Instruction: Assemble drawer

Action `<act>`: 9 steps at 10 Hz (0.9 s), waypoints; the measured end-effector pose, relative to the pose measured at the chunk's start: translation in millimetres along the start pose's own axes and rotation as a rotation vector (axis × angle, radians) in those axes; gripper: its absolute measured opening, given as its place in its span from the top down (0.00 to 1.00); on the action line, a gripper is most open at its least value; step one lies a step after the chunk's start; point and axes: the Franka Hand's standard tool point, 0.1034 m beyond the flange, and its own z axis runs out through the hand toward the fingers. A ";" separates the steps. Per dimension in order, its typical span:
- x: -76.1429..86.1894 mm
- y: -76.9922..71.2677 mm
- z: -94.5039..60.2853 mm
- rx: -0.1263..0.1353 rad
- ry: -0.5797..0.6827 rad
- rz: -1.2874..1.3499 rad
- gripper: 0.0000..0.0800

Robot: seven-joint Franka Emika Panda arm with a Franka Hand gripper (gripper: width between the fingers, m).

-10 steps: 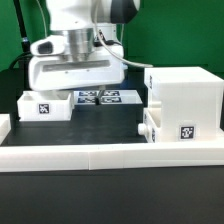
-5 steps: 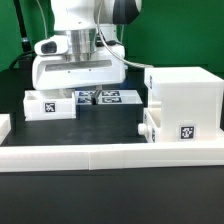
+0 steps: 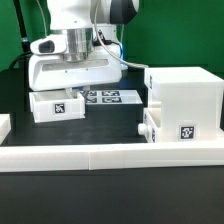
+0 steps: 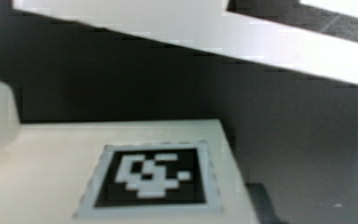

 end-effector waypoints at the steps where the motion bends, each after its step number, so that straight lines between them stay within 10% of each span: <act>1: 0.0 0.0 0.0 0.000 0.000 0.000 0.95; 4: 1.8 -0.7 -1.1 -0.001 0.002 -0.007 0.95; 9: 62.5 -18.9 -50.7 0.010 0.001 -0.169 0.95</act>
Offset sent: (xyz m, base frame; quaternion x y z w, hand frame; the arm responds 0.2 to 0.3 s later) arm 0.0000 0.0000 0.0000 0.0000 0.0000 0.0000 1.0000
